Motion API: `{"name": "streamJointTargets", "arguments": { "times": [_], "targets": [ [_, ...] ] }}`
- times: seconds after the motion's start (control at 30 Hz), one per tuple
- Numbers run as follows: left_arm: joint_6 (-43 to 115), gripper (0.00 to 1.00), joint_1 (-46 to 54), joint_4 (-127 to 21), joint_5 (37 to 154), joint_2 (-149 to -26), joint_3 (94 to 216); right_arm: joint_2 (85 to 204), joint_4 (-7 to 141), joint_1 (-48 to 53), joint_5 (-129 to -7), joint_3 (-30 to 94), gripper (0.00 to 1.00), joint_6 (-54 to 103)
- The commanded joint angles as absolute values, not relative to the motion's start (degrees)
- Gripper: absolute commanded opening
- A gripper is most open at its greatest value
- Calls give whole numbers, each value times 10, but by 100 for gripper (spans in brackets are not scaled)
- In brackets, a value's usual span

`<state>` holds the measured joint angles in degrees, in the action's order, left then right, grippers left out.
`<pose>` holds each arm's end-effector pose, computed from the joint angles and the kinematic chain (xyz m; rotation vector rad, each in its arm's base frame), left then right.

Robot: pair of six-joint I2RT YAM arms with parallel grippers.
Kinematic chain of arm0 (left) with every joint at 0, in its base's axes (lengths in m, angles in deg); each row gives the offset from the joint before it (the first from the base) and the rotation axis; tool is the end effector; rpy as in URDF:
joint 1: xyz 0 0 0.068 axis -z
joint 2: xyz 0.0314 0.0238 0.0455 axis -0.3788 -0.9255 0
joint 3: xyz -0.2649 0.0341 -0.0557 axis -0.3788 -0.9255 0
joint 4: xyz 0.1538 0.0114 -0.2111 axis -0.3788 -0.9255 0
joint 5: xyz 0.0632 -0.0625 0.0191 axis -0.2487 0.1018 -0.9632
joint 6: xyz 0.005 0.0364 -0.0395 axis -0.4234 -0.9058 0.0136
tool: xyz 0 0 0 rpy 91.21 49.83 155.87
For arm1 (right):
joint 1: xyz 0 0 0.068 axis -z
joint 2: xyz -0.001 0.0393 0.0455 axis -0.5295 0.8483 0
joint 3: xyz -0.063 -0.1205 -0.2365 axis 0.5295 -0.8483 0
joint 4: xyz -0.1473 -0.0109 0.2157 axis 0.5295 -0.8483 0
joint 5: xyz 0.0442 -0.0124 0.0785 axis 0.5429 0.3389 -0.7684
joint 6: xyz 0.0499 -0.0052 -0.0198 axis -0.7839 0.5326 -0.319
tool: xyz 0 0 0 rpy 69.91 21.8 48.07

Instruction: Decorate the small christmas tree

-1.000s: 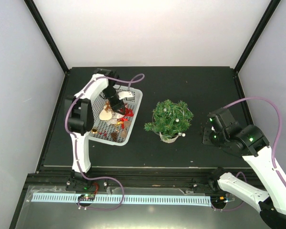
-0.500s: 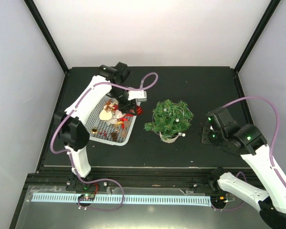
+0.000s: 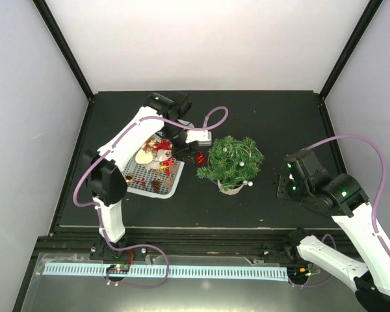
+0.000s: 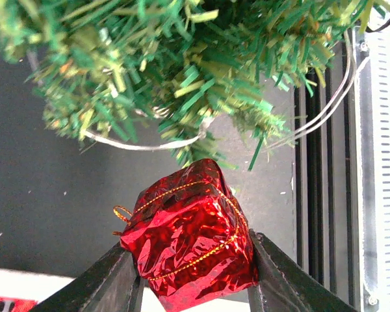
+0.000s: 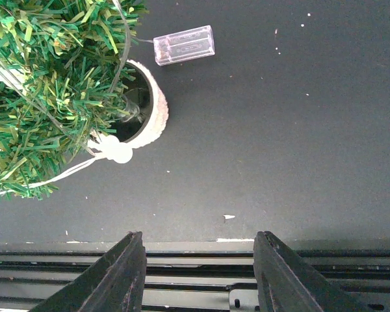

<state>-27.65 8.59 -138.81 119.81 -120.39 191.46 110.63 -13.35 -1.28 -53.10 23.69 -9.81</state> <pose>0.2984 -0.2006 0.3231 1.9065 2.0786 -0.7828 0.0879 0.0523 0.3535 0.2191 2.6352 0.2906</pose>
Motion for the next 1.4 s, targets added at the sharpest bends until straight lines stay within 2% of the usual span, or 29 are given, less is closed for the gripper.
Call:
{"name": "streamJointTargets", "arguments": {
  "times": [0.0, 0.53, 0.93, 1.37],
  "targets": [
    [-262, 44, 108, -1376, 1226, -1221, 1927, 1101, -133, -9, -518, 234, 48, -105],
    [-236, 46, 123, -1323, 1214, -1261, 1910, 1086, -150, -9, -514, 237, 48, -111],
    [-221, 54, 135, -1298, 1211, -1264, 1907, 1091, -147, -9, -515, 233, 48, -107],
    [-212, 52, 140, -1288, 1228, -1256, 1895, 1091, -139, -9, -515, 223, 48, -107]
  ]
}}
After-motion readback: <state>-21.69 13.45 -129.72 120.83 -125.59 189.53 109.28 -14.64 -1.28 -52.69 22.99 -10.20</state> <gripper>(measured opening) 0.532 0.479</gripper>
